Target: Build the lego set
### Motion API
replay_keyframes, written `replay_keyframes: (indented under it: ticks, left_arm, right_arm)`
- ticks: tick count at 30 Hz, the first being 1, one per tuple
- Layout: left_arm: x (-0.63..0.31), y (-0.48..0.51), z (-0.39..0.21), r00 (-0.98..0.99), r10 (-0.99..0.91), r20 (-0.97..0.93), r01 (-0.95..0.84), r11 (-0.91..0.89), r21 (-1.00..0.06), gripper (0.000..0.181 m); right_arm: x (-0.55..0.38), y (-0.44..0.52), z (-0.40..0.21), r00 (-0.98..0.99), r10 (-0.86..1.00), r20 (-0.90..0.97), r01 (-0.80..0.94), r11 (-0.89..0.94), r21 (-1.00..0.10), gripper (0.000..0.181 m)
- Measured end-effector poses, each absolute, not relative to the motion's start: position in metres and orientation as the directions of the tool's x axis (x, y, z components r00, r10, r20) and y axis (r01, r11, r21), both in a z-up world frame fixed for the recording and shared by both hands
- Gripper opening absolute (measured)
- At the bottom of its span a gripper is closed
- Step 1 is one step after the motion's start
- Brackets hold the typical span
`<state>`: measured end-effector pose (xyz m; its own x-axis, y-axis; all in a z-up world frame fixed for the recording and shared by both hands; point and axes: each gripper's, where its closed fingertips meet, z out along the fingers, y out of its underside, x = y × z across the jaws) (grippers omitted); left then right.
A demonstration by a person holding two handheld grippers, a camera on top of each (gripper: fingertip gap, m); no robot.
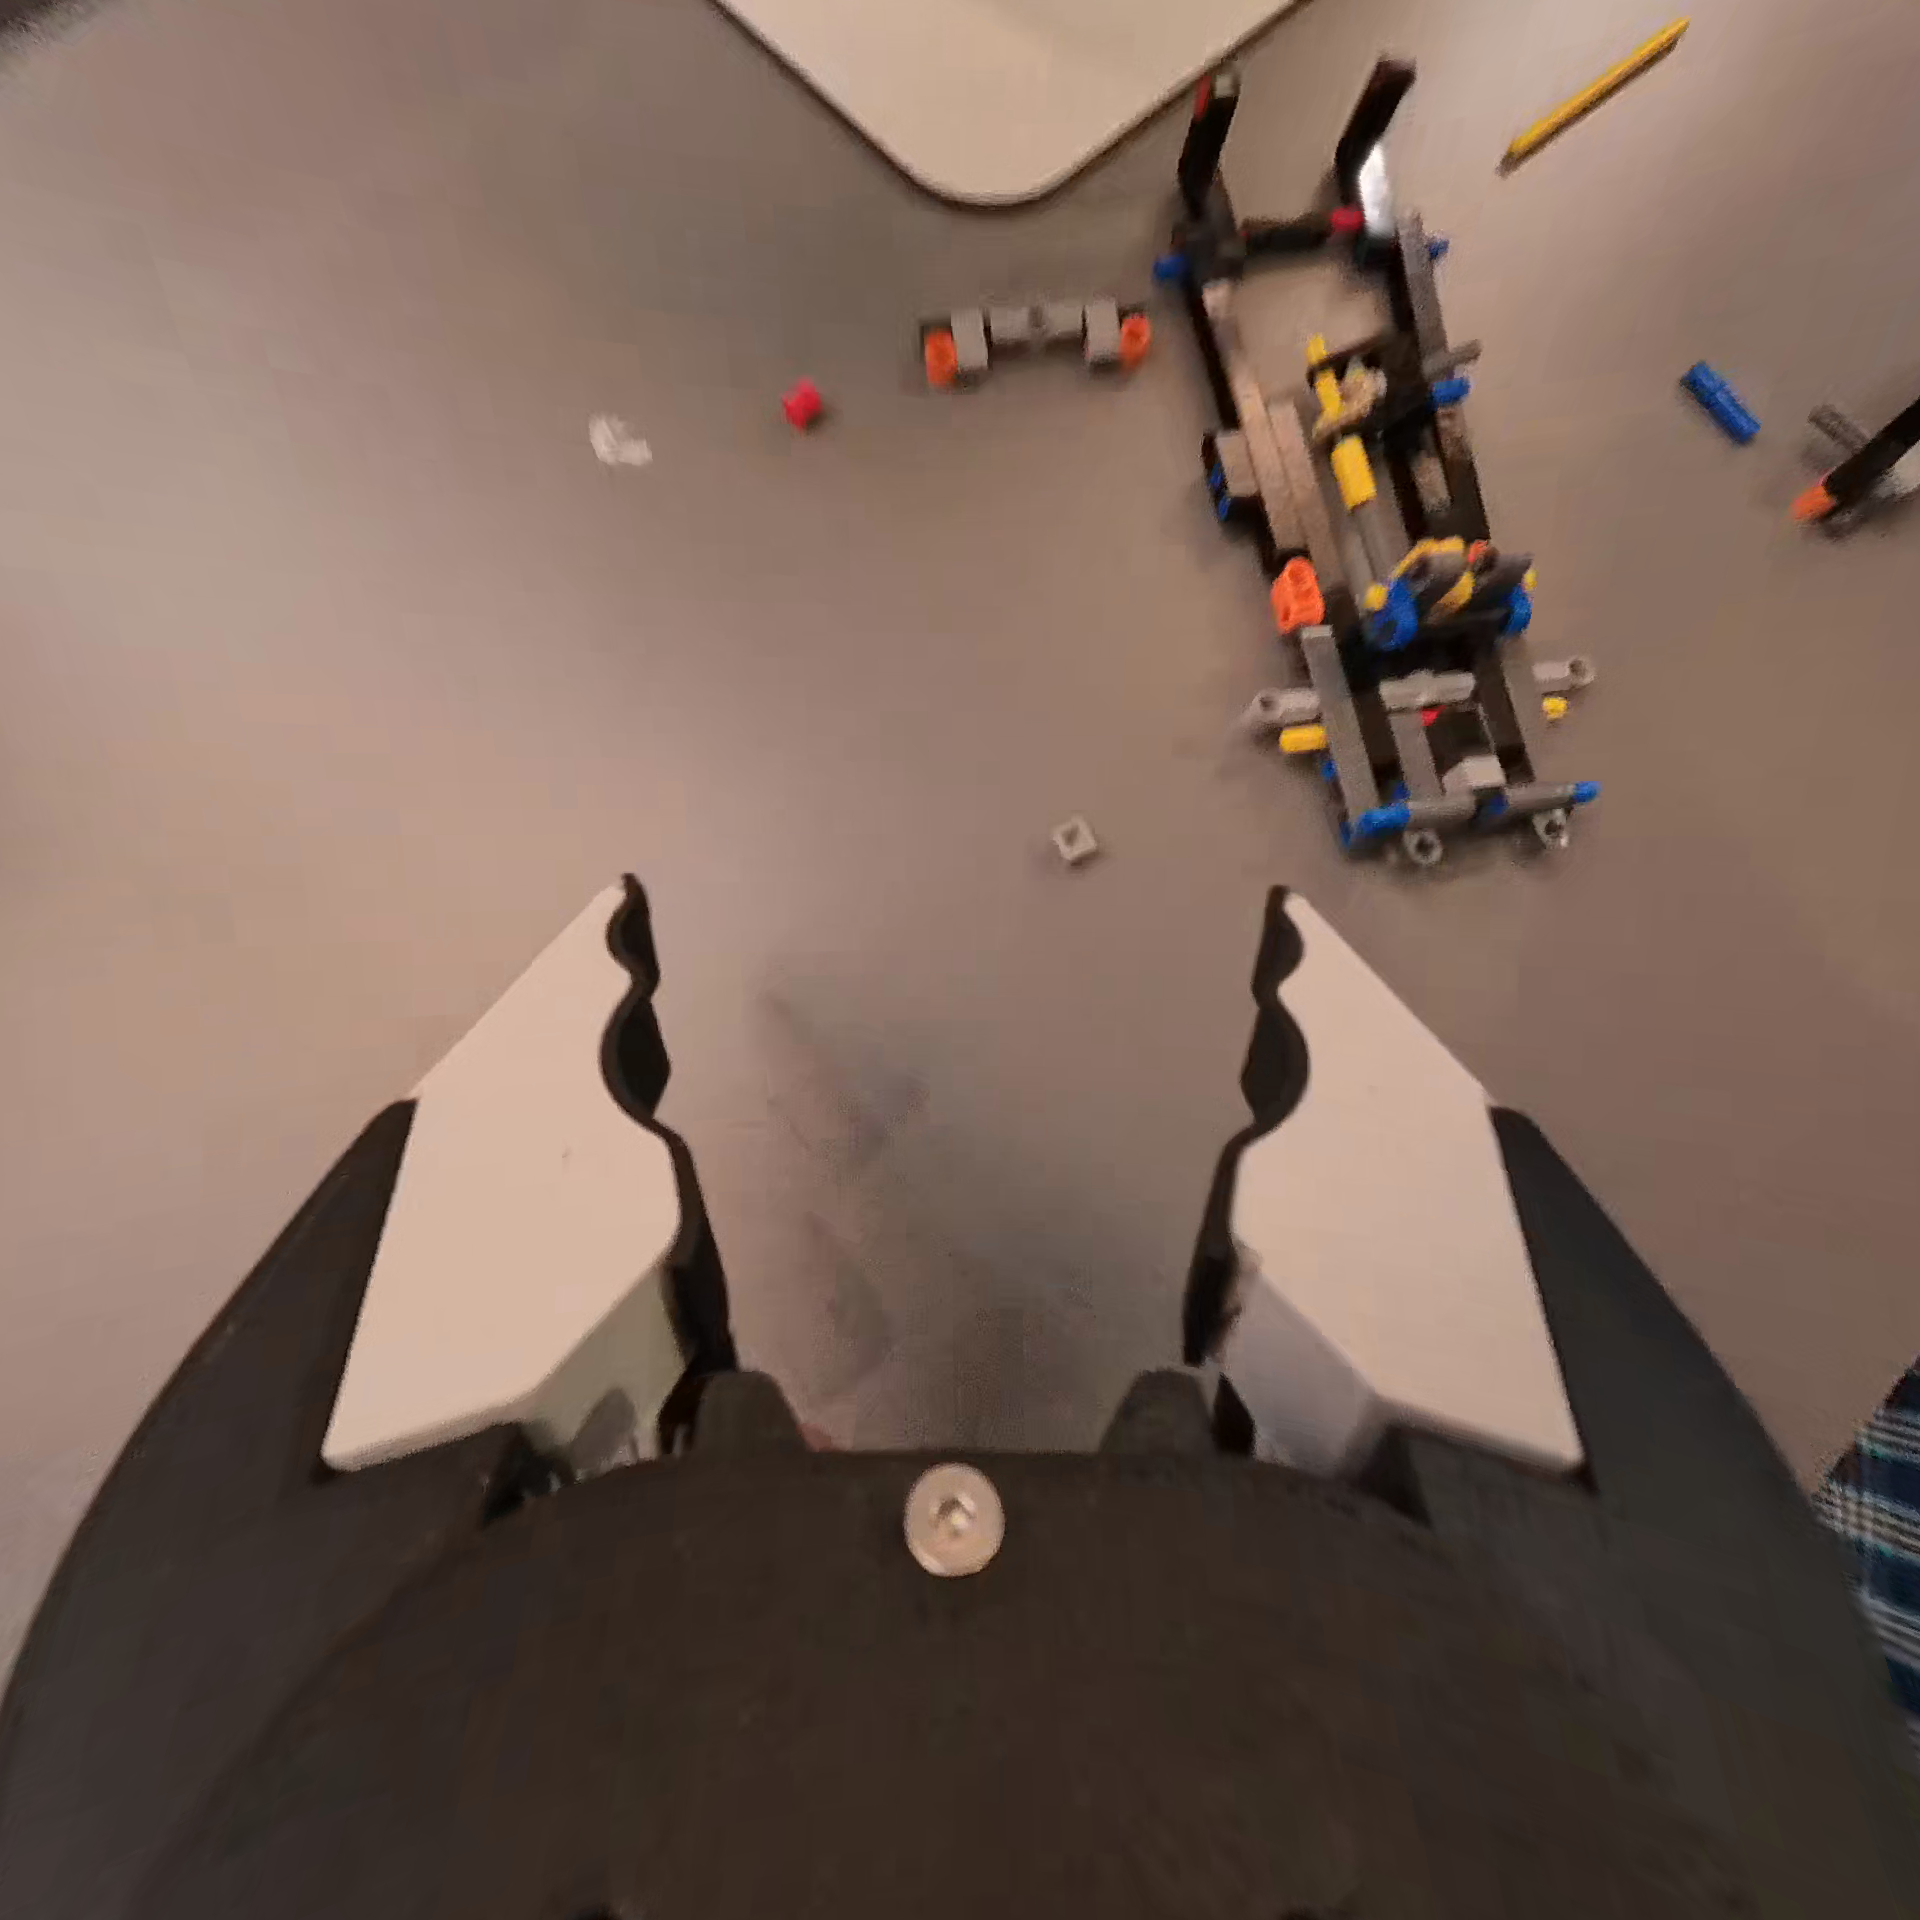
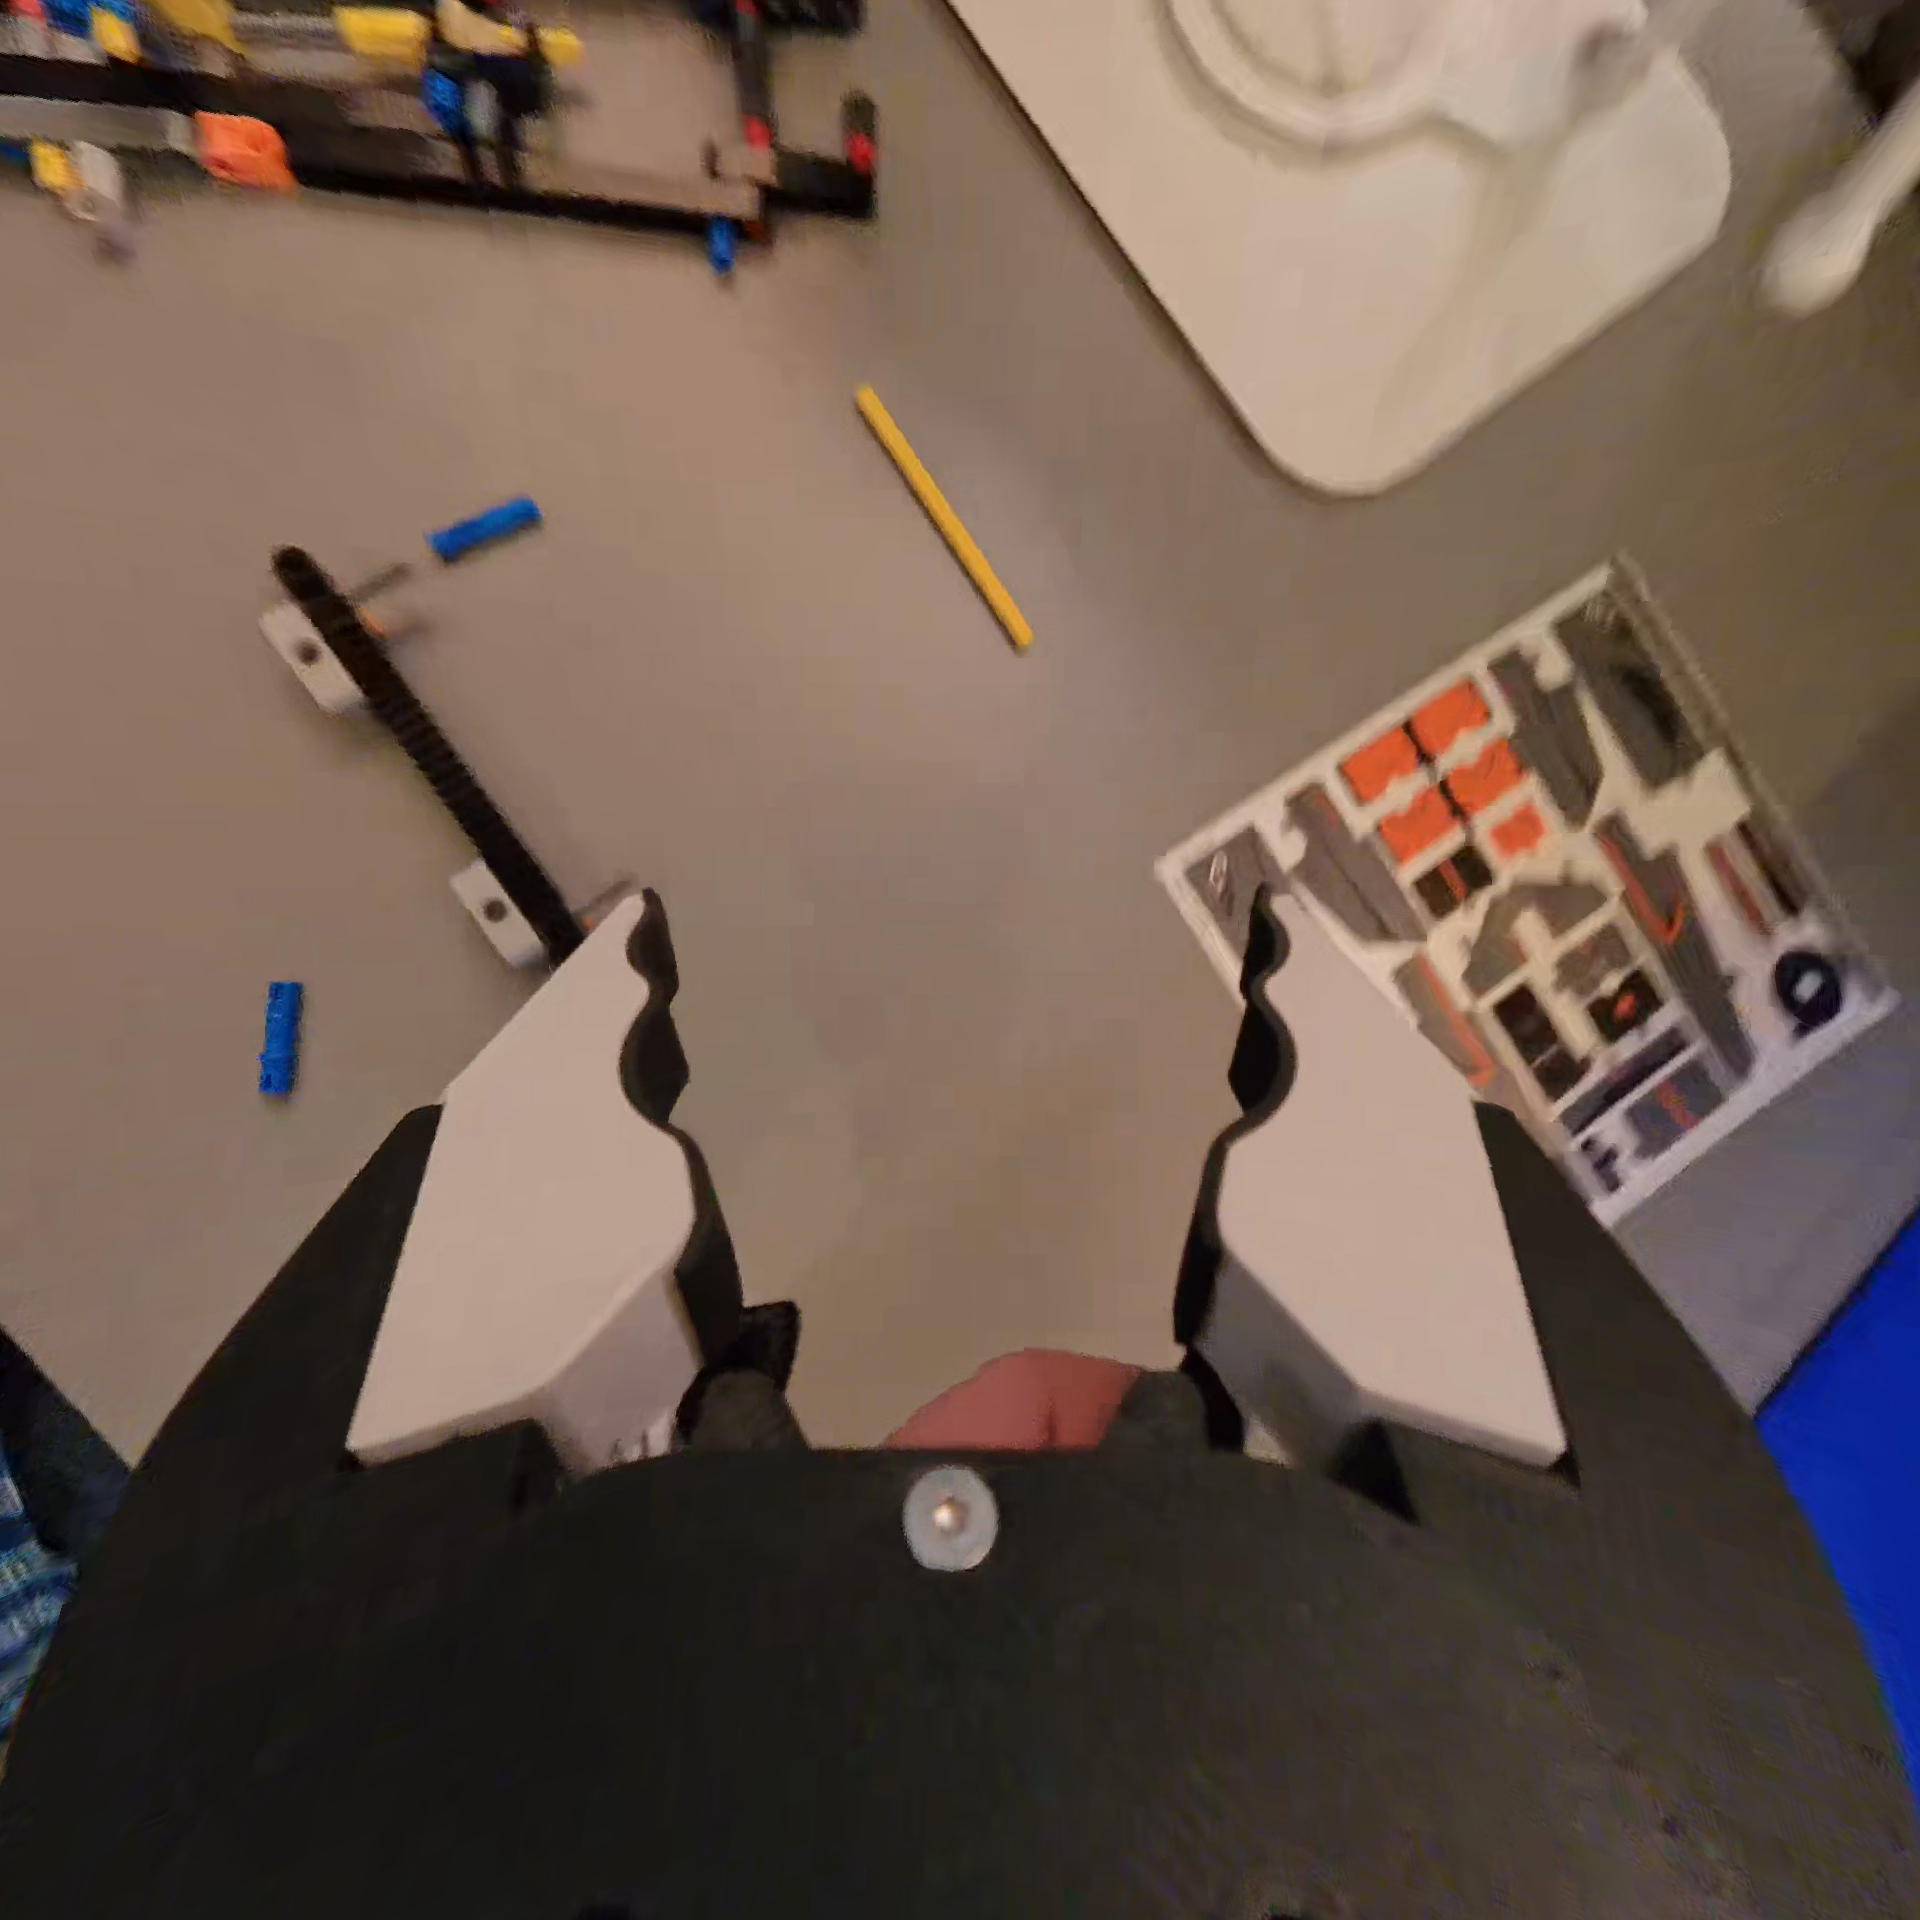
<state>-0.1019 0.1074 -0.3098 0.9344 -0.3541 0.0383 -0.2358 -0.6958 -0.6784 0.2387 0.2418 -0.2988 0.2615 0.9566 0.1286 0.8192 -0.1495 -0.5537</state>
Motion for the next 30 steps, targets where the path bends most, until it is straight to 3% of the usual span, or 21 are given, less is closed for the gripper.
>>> replay_keyframes:
  ticks: [3, 5, 7, 10, 13, 16, 19, 22, 25, 30]
  left_arm:
    - [-0.109, 0.102, -0.324, 0.940, -0.330, 0.088, -0.193, -0.724, -0.663, 0.113]
    - [-0.115, 0.103, -0.328, 0.948, -0.302, 0.099, -0.164, -0.731, -0.662, 0.123]
    - [-0.126, 0.103, -0.334, 0.963, -0.247, 0.108, -0.124, -0.763, -0.634, 0.118]
    - [-0.138, 0.103, -0.346, 0.974, -0.213, 0.074, -0.122, -0.774, -0.621, 0.119]
    - [-0.135, 0.100, -0.349, 0.968, -0.243, 0.055, -0.158, -0.769, -0.619, 0.126]
    - [-0.132, 0.098, -0.352, 0.965, -0.260, 0.026, -0.187, -0.754, -0.630, 0.132]
    - [-0.155, 0.107, -0.348, 0.996, -0.087, -0.015, -0.075, -0.752, -0.655, 0.113]
    - [-0.159, 0.107, -0.351, 0.999, -0.042, -0.008, -0.038, -0.771, -0.636, 0.127]
    - [-0.165, 0.109, -0.349, 0.999, 0.022, -0.026, 0.000, -0.757, -0.654, 0.119]
    - [-0.166, 0.111, -0.347, 0.998, 0.042, -0.041, 0.003, -0.740, -0.672, 0.114]
  right_arm:
    - [0.254, 0.238, -0.314, 0.378, 0.925, 0.051, 0.768, -0.282, -0.575, 0.102]
    - [0.266, 0.241, -0.323, 0.441, 0.895, 0.064, 0.754, -0.331, -0.567, 0.099]
    - [0.270, 0.244, -0.329, 0.503, 0.864, -0.009, 0.698, -0.413, -0.585, 0.101]
    - [0.267, 0.238, -0.340, 0.512, 0.846, -0.147, 0.645, -0.492, -0.585, 0.134]
    - [0.275, 0.253, -0.347, 0.571, 0.820, -0.029, 0.647, -0.472, -0.599, 0.117]
    - [0.275, 0.255, -0.348, 0.584, 0.812, -0.001, 0.638, -0.460, -0.617, 0.119]
    - [0.277, 0.257, -0.348, 0.598, 0.801, 0.009, 0.619, -0.455, -0.640, 0.124]
    - [0.282, 0.263, -0.346, 0.628, 0.776, 0.054, 0.599, -0.438, -0.671, 0.137]
    - [0.283, 0.260, -0.345, 0.624, 0.780, 0.053, 0.595, -0.430, -0.680, 0.126]
    - [0.284, 0.266, -0.350, 0.653, 0.757, 0.002, 0.572, -0.492, -0.657, 0.137]
